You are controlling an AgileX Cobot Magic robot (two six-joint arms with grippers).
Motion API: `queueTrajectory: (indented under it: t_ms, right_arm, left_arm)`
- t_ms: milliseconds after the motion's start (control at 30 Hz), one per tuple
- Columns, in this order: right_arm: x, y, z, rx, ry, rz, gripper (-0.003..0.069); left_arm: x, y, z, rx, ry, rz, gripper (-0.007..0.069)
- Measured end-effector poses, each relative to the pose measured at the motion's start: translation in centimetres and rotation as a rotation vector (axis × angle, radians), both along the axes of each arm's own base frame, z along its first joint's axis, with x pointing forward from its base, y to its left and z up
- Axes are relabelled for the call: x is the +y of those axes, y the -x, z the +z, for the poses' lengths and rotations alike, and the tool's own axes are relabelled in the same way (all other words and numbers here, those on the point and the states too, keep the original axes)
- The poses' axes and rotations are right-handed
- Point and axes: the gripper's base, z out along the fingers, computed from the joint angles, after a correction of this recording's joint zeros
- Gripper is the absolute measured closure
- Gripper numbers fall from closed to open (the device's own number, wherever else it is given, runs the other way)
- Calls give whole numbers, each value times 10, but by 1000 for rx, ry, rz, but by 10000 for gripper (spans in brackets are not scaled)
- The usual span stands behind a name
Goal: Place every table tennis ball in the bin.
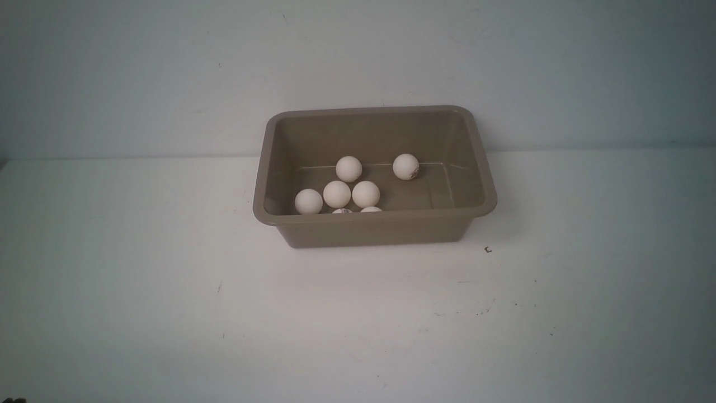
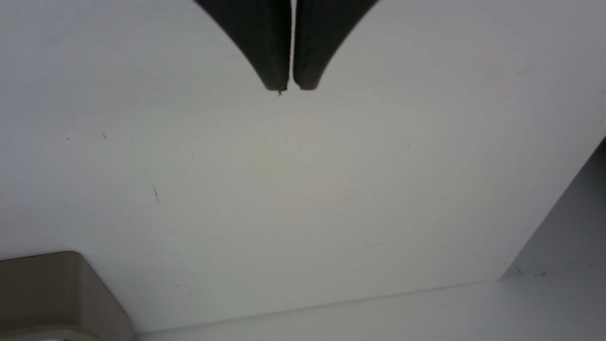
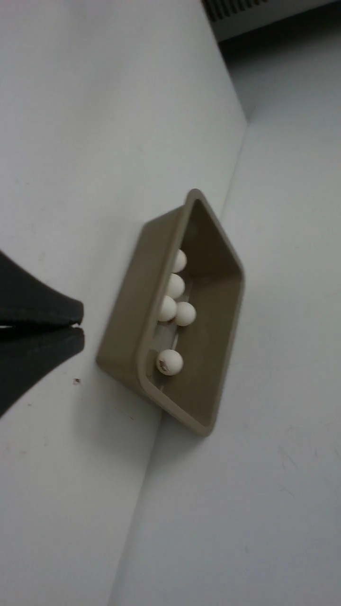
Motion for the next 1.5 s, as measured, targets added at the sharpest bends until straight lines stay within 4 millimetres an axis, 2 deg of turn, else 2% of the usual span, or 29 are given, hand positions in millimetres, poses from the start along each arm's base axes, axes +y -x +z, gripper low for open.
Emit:
queueTrajectory:
  t_ms: [167,267,433,467,600,800,1500]
  right_arm:
    - [1,3,8,-88,-58,-103,675]
    - [4,2,4,-106,-54,-176,675]
    - [10,-12,-31,-66,3,-344,675]
    - [11,-12,-33,-65,5,-342,675]
    - [16,-23,-60,-78,21,-391,675]
    - [16,-29,-80,-72,39,-441,675]
    - [5,-28,-85,-53,133,-628,675]
  left_arm:
    - [0,0,0,1,0,0,629]
    - [0,0,0,1,0,0,629]
    - [0,0,0,1,0,0,629]
    - [0,0,0,1,0,0,629]
    - [0,0,0,1,0,0,629]
    - [0,0,0,1,0,0,629]
    - [0,0,0,1,0,0,629]
